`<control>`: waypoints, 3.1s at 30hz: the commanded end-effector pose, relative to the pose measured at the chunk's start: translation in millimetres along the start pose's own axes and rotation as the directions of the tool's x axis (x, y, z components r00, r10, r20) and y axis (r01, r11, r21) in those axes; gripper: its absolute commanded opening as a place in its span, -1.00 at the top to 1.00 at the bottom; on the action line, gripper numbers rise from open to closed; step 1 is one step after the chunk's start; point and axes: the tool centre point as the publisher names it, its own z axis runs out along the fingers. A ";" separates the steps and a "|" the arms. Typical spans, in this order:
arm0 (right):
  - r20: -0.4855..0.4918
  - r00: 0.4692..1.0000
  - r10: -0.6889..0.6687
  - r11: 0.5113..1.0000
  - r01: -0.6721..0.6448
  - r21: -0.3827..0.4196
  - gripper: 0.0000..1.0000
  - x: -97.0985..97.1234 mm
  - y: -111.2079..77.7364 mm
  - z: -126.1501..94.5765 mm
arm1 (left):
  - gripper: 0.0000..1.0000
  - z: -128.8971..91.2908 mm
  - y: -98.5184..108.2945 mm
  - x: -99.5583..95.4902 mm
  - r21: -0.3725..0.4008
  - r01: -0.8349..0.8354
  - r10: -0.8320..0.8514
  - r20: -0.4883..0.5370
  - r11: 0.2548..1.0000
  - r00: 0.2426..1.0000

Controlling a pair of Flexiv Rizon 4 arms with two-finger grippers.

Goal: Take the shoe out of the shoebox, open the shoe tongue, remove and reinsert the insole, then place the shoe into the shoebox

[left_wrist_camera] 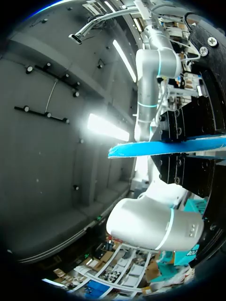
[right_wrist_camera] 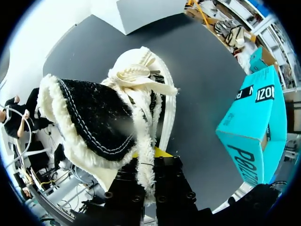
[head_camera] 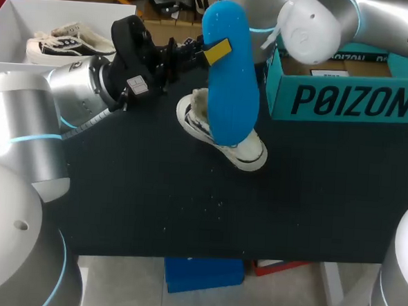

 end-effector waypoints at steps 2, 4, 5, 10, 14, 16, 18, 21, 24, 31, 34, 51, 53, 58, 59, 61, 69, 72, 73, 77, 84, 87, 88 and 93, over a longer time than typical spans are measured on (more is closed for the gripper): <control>0.083 0.670 0.738 0.674 -0.737 -0.053 1.00 9.9 2.1 -4.2 | 1.00 0.9 1.2 0.6 0.001 -0.003 0.003 0.002 1.000 1.000; 0.093 0.629 0.772 0.634 -0.771 -0.051 1.00 11.4 2.1 -3.1 | 1.00 0.9 1.2 0.6 0.001 -0.003 0.003 0.002 1.000 1.000; 0.103 0.609 0.787 0.616 -0.786 -0.060 1.00 12.1 2.3 -2.4 | 1.00 0.9 1.2 0.6 0.001 -0.003 0.003 0.002 1.000 1.000; 0.121 0.570 0.813 0.580 -0.812 -0.073 1.00 16.2 4.8 3.7 | 1.00 0.9 1.2 0.6 0.001 -0.003 0.003 0.002 1.000 1.000; 0.115 0.582 0.805 0.593 -0.798 -0.105 1.00 16.2 7.9 9.7 | 1.00 0.9 1.2 0.6 0.001 -0.003 0.003 0.002 1.000 1.000; 0.118 0.618 0.777 0.629 -0.770 -0.109 1.00 16.6 10.7 15.9 | 1.00 0.9 1.2 0.6 0.001 -0.003 0.003 0.002 1.000 1.000; 0.121 0.637 0.762 0.648 -0.753 -0.118 1.00 16.5 12.2 23.0 | 1.00 0.9 1.2 0.6 0.001 -0.003 0.003 0.002 1.000 1.000; 0.099 0.671 0.735 0.678 -0.723 -0.129 1.00 18.3 13.7 34.3 | 1.00 0.9 1.2 0.6 0.001 -0.003 0.003 0.002 1.000 1.000; 0.091 0.702 0.706 0.707 -0.693 -0.140 1.00 22.1 16.0 46.0 | 1.00 0.9 1.2 0.6 0.001 -0.003 0.003 0.002 1.000 1.000; 0.102 0.746 0.658 0.751 -0.641 -0.159 1.00 25.1 19.9 71.7 | 1.00 0.9 1.2 0.6 0.001 -0.003 0.003 0.002 1.000 1.000; 0.102 0.749 0.655 0.754 -0.638 -0.157 0.80 24.1 18.2 78.4 | 1.00 0.9 1.2 0.6 0.001 -0.003 0.003 0.002 1.000 1.000; -0.017 0.622 0.783 0.616 -0.779 -0.116 -1.00 -2.7 -16.2 58.3 | 1.00 0.9 1.2 0.6 0.001 -0.003 0.003 0.002 1.000 1.000; -0.065 0.616 0.785 0.608 -0.786 -0.109 -1.00 -5.6 -19.6 51.0 | 1.00 0.9 1.2 0.6 0.001 -0.003 0.003 0.002 1.000 1.000; -0.294 0.619 0.729 0.624 -0.777 -0.087 -1.00 -7.7 -23.2 34.3 | 1.00 0.9 1.2 0.6 0.001 -0.003 0.003 0.002 1.000 1.000; -0.339 0.616 0.711 0.627 -0.774 -0.091 -1.00 -7.6 -23.6 30.5 | 1.00 0.9 1.2 0.6 0.001 -0.003 0.003 0.002 1.000 1.000; -0.433 0.609 0.665 0.639 -0.764 -0.094 -1.00 -6.8 -23.8 23.7 | 1.00 0.9 1.2 0.6 0.001 -0.003 0.003 0.002 1.000 1.000; -0.591 0.626 0.508 0.705 -0.697 -0.133 -1.00 -3.0 -23.7 4.6 | 1.00 0.9 1.2 0.6 0.001 -0.003 0.003 0.002 1.000 1.000; -0.591 0.626 0.508 0.705 -0.697 -0.133 -1.00 -3.0 -23.7 4.6 | 1.00 0.9 1.2 0.6 0.001 -0.003 0.003 0.002 1.000 1.000; -0.591 0.626 0.508 0.705 -0.697 -0.133 -1.00 -3.0 -23.7 4.6 | 1.00 0.9 1.2 0.6 0.001 -0.003 0.003 0.002 1.000 1.000; -0.591 0.626 0.508 0.705 -0.697 -0.133 -1.00 -3.0 -23.7 4.6 | 1.00 0.9 1.2 0.6 0.001 -0.003 0.003 0.002 1.000 1.000; -0.707 0.518 0.482 0.652 -0.750 -0.106 -1.00 -9.6 -33.3 3.5 | 1.00 5.3 3.1 0.0 0.003 -0.060 0.061 -0.047 0.998 0.997; -0.750 0.473 0.462 0.625 -0.774 -0.103 -1.00 -19.7 -36.2 -0.4 | 1.00 11.1 14.4 5.3 0.028 -0.190 0.192 -0.212 0.981 0.958; -0.765 0.459 0.453 0.617 -0.780 -0.103 -1.00 -23.3 -36.3 -3.1 | 1.00 10.7 18.0 7.0 0.041 -0.220 0.223 -0.255 0.975 0.941; -0.841 0.384 0.381 0.580 -0.808 -0.107 -1.00 -39.8 -36.1 -20.6 | 1.00 -0.4 36.3 10.1 0.052 -0.370 0.365 -0.345 0.927 0.865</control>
